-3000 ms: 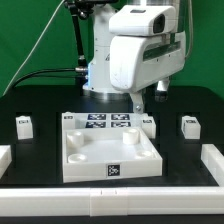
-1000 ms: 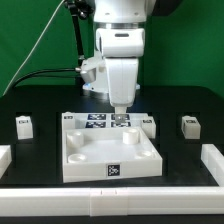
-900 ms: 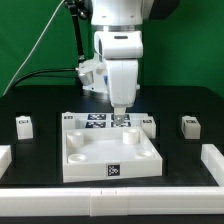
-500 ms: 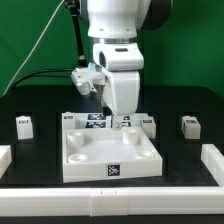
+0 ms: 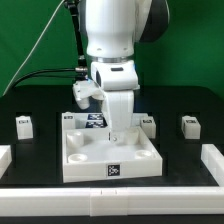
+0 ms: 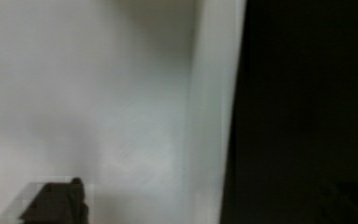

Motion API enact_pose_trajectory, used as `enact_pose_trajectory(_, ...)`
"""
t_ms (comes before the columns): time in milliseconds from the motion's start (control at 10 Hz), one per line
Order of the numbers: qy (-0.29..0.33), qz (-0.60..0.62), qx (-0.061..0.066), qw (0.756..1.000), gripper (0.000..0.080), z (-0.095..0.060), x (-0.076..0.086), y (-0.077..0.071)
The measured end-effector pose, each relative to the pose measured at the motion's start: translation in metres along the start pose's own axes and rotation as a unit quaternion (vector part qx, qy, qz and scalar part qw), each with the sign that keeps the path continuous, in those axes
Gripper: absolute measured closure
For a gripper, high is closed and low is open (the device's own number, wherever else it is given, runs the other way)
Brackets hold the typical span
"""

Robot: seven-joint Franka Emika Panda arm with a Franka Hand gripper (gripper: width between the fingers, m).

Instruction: Assemble one leg

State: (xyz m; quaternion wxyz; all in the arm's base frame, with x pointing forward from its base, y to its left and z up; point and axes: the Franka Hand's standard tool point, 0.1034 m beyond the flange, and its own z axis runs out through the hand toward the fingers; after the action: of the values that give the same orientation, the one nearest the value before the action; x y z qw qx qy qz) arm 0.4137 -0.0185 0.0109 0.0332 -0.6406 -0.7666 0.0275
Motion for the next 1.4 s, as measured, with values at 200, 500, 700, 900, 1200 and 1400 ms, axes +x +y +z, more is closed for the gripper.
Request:
enact_pose_trajectory(200,0.001,0.0,0.001,1.0,0.015,0.0039,0.0004,0.0008)
enact_pose_trajectory(500,0.001,0.002,0.001,1.0,0.0426,0.0038,-0.0003,0.0009)
enact_pose_trajectory(700,0.001,0.002,0.001,1.0,0.0603,0.0039,-0.0003,0.0009)
enact_pose_trajectory(900,0.0,0.003,-0.004,1.0,0.0737,0.0026,-0.001,0.0031)
enact_pose_trajectory(1200,0.0,0.003,-0.004,1.0,0.0737,0.0025,-0.0011,0.0033)
enact_pose_trajectory(1400,0.0,0.003,-0.005,1.0,0.0737,0.0025,-0.0011,0.0033)
